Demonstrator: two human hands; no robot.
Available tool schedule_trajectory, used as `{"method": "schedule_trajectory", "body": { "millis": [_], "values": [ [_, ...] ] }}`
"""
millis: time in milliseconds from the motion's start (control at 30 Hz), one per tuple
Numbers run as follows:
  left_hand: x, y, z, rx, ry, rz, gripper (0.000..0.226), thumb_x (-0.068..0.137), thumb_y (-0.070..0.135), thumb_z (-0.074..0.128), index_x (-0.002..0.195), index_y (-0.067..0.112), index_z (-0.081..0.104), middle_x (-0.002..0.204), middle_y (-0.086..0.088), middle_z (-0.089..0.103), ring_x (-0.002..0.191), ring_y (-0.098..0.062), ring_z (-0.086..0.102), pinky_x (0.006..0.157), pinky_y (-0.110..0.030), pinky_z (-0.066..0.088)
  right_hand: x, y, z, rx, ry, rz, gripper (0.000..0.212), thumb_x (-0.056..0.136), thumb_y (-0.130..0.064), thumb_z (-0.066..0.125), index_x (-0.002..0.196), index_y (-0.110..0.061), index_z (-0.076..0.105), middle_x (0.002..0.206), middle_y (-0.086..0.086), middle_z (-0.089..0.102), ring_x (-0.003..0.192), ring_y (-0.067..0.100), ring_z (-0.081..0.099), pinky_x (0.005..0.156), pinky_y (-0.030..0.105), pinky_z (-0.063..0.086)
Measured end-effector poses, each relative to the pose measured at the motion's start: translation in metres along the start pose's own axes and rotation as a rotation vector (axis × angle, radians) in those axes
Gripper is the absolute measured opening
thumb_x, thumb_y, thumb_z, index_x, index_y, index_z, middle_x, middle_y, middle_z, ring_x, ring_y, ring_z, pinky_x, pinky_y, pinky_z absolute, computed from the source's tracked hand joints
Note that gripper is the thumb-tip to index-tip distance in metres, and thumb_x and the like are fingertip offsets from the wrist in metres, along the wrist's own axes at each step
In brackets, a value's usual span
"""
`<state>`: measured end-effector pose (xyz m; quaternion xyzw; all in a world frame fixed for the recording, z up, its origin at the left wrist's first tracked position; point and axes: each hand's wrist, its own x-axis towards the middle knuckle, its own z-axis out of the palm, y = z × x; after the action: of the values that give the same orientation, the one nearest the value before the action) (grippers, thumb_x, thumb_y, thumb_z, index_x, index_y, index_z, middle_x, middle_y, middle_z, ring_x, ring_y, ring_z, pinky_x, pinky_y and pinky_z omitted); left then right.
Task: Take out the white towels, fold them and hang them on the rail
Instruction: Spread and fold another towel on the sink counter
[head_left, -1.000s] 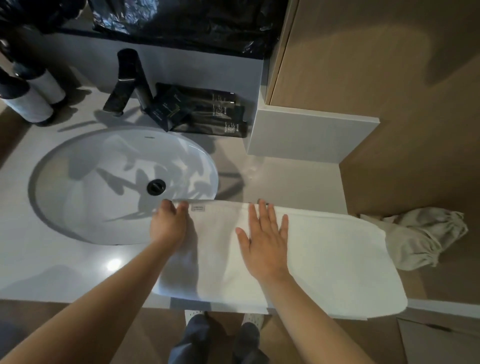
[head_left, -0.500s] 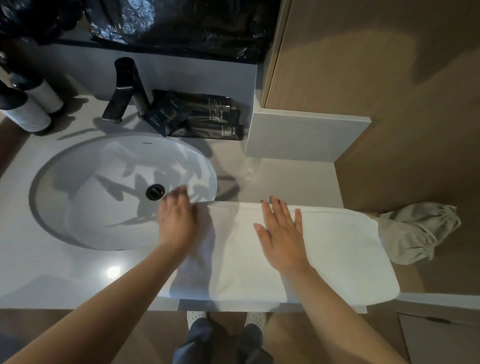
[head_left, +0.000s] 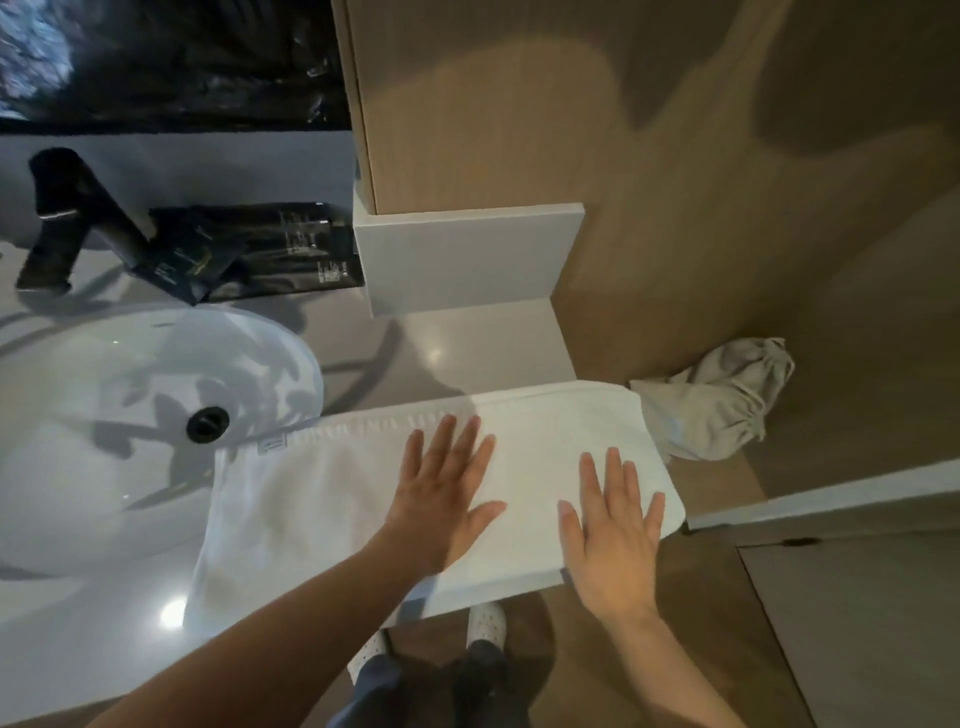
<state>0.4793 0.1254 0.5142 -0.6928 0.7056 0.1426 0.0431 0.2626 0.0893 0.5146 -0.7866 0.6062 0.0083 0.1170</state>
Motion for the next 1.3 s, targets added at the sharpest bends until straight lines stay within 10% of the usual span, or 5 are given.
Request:
{"method": "schedule_trajectory", "body": {
  "millis": [200, 400, 500, 867, 1300],
  "values": [
    [0.012, 0.01, -0.01, -0.021, -0.106, -0.078, 0.086, 0.088, 0.075, 0.012, 0.149, 0.026, -0.025, 0.154, -0.004, -0.037, 0.141, -0.034, -0.034, 0.115, -0.057, -0.017, 0.0, 0.048, -0.009, 0.437, -0.062, 0.363, 0.069, 0.097, -0.059, 0.024, 0.155, -0.021, 0.022, 0.161, 0.007, 0.022, 0.149, 0.028, 0.018, 0.12, 0.048, 0.022],
    [0.059, 0.045, -0.051, -0.166, 0.051, -0.004, 0.065, 0.098, 0.052, 0.036, 0.152, 0.018, 0.023, 0.161, -0.005, 0.017, 0.148, -0.026, 0.017, 0.12, -0.041, 0.012, 0.007, 0.062, -0.024, 1.048, -0.116, 0.832, 0.069, 0.095, -0.049, 0.055, 0.147, -0.009, 0.034, 0.146, 0.013, 0.045, 0.13, 0.034, 0.046, 0.107, 0.046, 0.039],
    [0.086, 0.063, -0.058, -0.137, 0.025, 0.071, 0.065, 0.099, 0.047, 0.04, 0.151, 0.012, 0.024, 0.159, -0.009, 0.023, 0.145, -0.025, 0.023, 0.118, -0.036, 0.016, 0.011, 0.063, -0.026, 1.345, -0.212, 0.987, 0.048, 0.093, -0.043, 0.06, 0.121, -0.004, 0.055, 0.113, 0.013, 0.063, 0.096, 0.026, 0.062, 0.072, 0.033, 0.056],
    [0.145, 0.095, -0.064, -0.03, -0.085, 0.096, 0.051, 0.099, 0.04, 0.044, 0.143, 0.016, 0.036, 0.15, -0.01, 0.034, 0.134, -0.029, 0.036, 0.109, -0.041, 0.033, 0.004, 0.072, -0.026, 1.726, -0.156, 1.052, 0.043, 0.087, -0.03, 0.072, 0.119, -0.004, 0.061, 0.103, 0.018, 0.069, 0.091, 0.028, 0.064, 0.094, 0.039, 0.051],
    [0.209, 0.104, -0.085, -0.124, -0.326, -0.052, 0.066, 0.077, 0.055, 0.073, 0.122, 0.009, 0.057, 0.125, -0.013, 0.057, 0.121, -0.032, 0.051, 0.1, -0.042, 0.045, 0.008, 0.075, -0.019, 1.81, -0.111, 1.072, 0.025, 0.094, -0.028, 0.063, 0.111, -0.011, 0.062, 0.1, 0.011, 0.074, 0.091, 0.026, 0.071, 0.069, 0.034, 0.057]
  ]
}}
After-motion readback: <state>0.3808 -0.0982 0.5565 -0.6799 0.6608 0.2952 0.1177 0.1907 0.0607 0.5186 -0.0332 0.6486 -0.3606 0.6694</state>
